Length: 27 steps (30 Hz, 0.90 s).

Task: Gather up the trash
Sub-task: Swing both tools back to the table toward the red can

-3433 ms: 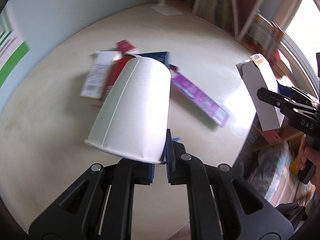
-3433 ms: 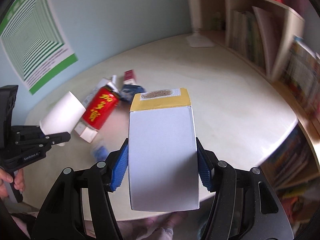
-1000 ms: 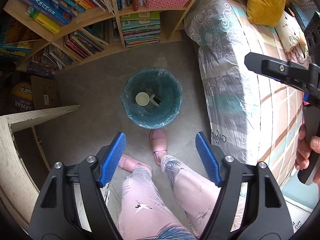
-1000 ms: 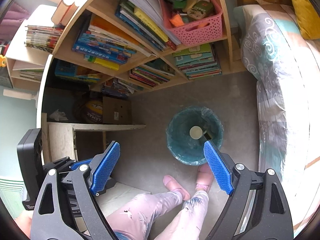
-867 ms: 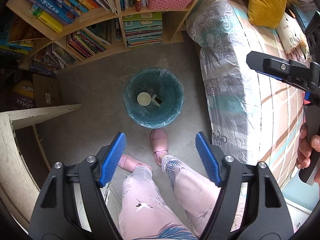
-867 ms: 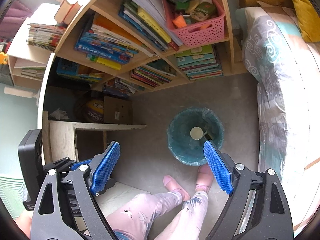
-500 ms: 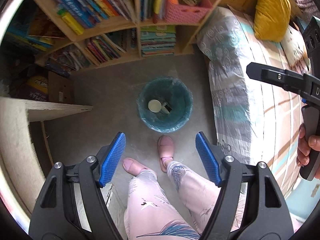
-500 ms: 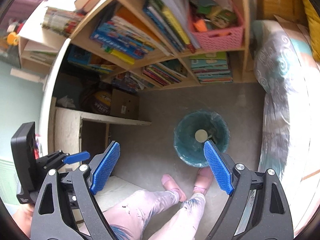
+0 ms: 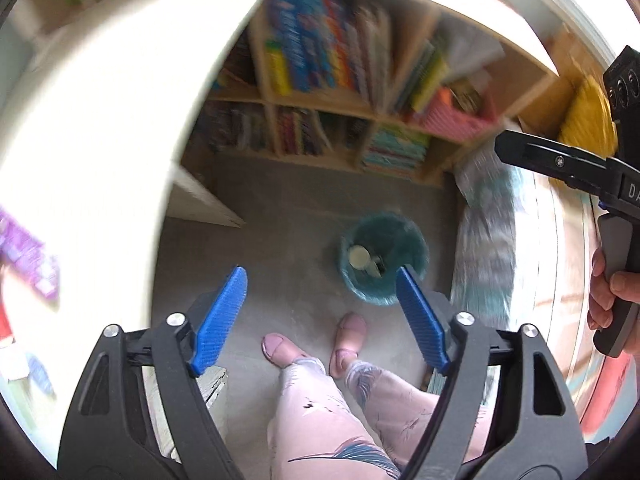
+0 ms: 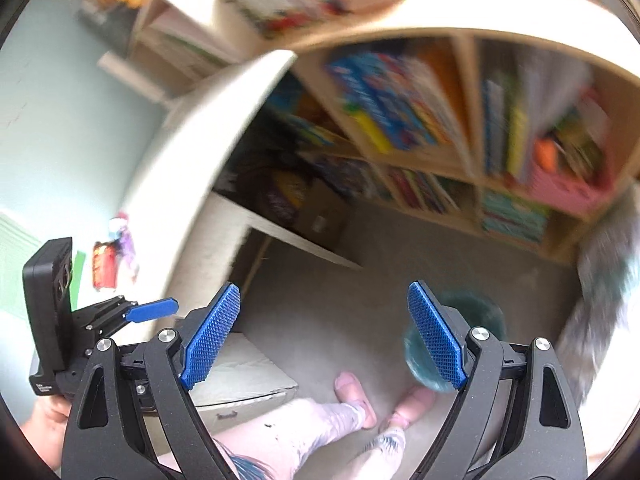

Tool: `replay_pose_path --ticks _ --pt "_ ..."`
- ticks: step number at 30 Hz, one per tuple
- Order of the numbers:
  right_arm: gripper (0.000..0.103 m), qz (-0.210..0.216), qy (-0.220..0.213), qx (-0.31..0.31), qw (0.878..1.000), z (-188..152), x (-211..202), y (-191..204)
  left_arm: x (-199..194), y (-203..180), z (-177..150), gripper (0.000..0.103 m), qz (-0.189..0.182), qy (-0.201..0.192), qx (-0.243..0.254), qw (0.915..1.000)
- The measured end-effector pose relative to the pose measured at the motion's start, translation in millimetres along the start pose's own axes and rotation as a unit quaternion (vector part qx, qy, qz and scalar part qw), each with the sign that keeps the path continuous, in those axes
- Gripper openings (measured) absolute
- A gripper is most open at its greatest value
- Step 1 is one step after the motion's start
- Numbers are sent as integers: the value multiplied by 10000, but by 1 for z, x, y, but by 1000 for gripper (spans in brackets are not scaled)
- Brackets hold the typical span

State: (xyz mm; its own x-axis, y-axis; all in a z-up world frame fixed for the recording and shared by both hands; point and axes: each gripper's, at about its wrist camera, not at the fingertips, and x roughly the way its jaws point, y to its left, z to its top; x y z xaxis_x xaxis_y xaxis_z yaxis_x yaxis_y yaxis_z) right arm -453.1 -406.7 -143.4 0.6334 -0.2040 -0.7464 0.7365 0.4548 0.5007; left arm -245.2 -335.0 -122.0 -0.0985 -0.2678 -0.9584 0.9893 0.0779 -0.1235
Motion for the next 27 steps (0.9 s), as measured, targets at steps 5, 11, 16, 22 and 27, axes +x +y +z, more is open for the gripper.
replay_pose_path --ticks 5,11,16,22,27 --pt "86 388 122 -923 9949 33 20 71 -39 52 -14 76 293 -382 -654 9967" --pt "86 713 369 -1755 9812 57 53 152 -77 115 -36 76 717 -690 -1294 9866" --pt "86 942 569 -2192 9695 62 81 208 -96 171 -56 77 1099 -846 -1746 9748" --pt "86 1095 886 -2547 9567 52 114 259 -111 229 -88 77 1377 -903 -2239 9606" --pt "86 1125 1063 -2825 9467 43 135 290 -119 263 -106 77 1517 -966 -2499 9514"
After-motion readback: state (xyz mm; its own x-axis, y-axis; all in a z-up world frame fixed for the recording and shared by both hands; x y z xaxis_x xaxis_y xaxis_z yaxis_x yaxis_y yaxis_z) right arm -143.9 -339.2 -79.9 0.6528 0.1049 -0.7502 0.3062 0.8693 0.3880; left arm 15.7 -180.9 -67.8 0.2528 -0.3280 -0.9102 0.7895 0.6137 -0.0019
